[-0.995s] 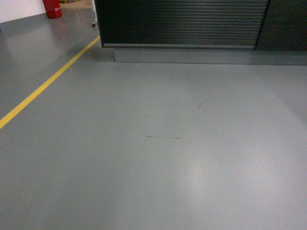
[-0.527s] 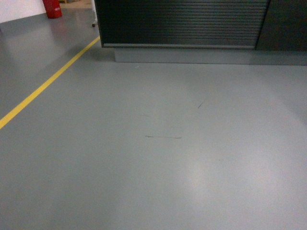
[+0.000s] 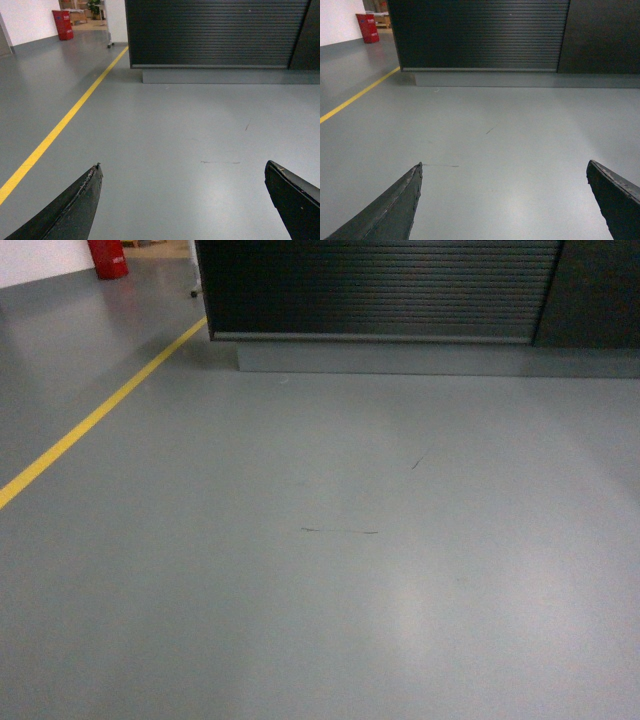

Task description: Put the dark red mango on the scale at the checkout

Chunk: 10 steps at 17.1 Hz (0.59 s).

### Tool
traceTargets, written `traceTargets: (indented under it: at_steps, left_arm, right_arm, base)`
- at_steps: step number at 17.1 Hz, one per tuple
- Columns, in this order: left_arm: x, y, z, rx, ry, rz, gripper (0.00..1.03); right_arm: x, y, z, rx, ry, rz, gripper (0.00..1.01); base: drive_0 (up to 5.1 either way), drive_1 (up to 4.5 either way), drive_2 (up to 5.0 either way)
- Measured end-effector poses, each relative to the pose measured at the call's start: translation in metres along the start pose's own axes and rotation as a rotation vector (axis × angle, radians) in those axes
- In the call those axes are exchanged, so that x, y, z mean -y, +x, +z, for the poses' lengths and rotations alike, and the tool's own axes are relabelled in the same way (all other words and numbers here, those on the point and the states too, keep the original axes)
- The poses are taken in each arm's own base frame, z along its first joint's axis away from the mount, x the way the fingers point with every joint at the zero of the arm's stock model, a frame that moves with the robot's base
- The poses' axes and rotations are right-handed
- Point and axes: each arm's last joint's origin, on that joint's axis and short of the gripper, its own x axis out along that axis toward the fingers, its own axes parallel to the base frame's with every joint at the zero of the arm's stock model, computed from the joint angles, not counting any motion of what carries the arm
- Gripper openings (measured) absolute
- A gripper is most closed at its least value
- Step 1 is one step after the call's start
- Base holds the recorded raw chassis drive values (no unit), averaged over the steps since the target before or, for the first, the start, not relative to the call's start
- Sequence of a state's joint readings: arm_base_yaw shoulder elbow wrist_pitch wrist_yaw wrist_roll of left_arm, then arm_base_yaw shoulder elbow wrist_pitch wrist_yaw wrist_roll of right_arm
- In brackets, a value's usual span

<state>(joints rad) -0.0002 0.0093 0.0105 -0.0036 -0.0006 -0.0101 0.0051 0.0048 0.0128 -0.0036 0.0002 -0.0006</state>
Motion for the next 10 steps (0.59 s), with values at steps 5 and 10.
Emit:
traceTargets:
  at_steps: [5,10]
  left_arm:
    - [0.0000,0.0000,0.0000,0.000,0.000,0.000,0.98]
    - [0.0000,0.0000,0.0001,0.001,0.000,0.000,0.98]
  right_arm:
    - [0.0000,0.0000,-0.0003,-0.003,0.000,0.000,0.98]
    - [0.0000,0.0000,0.0001,0.002,0.000,0.000,0.98]
  base:
    - [0.1,4.27,-4.0]
    - [0.0,4.17,-4.1]
